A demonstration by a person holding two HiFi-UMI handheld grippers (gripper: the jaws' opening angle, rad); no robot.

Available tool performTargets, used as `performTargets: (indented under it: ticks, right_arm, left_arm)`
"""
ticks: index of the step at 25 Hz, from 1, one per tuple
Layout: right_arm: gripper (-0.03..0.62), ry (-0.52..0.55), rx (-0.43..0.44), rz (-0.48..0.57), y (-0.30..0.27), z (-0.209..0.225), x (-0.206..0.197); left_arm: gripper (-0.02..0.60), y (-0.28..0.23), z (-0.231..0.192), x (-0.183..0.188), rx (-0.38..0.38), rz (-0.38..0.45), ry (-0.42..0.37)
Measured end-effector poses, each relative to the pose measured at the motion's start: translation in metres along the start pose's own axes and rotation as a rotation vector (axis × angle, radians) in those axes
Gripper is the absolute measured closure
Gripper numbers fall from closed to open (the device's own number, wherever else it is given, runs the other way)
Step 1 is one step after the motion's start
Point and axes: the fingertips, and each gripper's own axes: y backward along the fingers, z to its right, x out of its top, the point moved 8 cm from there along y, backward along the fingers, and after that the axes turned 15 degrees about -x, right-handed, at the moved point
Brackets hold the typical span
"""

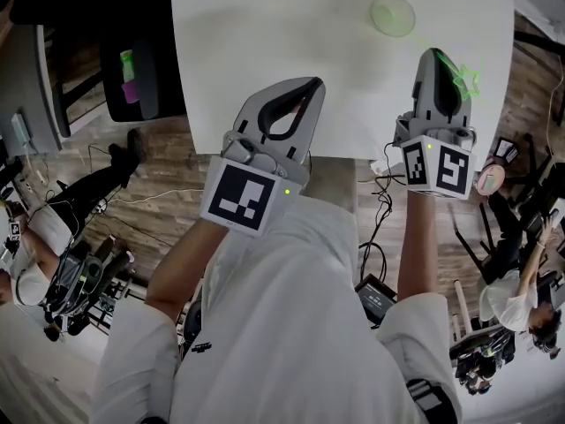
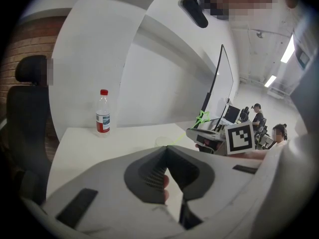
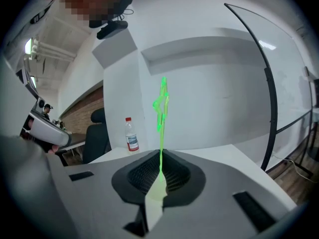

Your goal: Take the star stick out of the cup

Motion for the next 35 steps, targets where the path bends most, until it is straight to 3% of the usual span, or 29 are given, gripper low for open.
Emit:
performTargets:
  ticks: [17, 21, 35]
  right_arm:
    - [0.577, 0.030, 0.051, 0.054, 0.053, -0.004, 0.068]
    - [0.577, 0.031, 0.067, 0.073, 0.066, -0.007, 0.089]
    - [0.577, 0.067, 0.108, 0.152, 0.115, -0.028, 0.157]
  left_arm:
    - [0.588, 0.030, 0.014, 0.034, 0.031, 0.084, -0.042]
    - [0.588, 0.042, 0.011, 0.046, 0.055, 0.161, -0.098]
    - [0.588, 0.111, 0.015, 0.083, 0.148, 0.323, -0.138]
